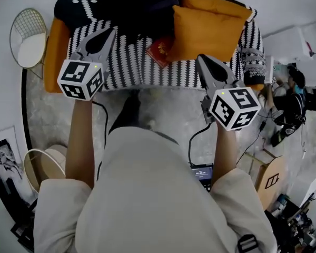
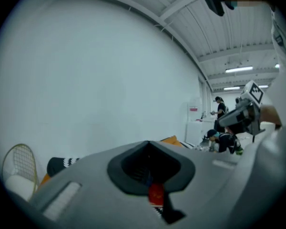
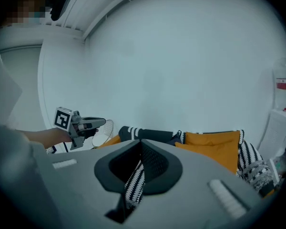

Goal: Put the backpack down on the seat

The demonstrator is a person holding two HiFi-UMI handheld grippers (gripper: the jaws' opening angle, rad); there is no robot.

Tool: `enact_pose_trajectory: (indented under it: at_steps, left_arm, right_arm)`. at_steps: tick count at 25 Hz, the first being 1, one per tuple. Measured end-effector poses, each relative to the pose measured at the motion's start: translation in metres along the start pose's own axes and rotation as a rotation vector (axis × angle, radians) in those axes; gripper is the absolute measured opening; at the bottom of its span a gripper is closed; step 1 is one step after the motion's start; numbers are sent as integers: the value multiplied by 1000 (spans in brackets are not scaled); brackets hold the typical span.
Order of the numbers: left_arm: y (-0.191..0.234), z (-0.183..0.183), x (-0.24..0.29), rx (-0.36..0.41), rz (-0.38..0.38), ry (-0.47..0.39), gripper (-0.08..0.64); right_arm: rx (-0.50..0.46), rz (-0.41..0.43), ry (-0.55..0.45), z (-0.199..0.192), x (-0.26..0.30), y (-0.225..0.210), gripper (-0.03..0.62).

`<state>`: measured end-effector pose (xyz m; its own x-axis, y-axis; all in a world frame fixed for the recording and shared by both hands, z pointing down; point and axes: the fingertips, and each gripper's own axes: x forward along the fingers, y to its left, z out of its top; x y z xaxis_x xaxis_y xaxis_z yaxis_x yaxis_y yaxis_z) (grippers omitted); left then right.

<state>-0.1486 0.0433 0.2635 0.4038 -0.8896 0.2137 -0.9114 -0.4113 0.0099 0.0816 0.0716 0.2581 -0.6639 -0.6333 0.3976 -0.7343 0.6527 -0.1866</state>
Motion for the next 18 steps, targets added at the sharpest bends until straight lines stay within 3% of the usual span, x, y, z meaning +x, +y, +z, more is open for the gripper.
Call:
enact_pose_trajectory:
  at_steps: [9,18]
  left_arm:
    - [-46,52,-86,54,62,-98,5]
    - [-92,99,-133,101,32,-199,4]
  right_arm:
    - [-125,68,-108,41,-48,58,6]
    - [-235,105,-159,72,-82,95,6]
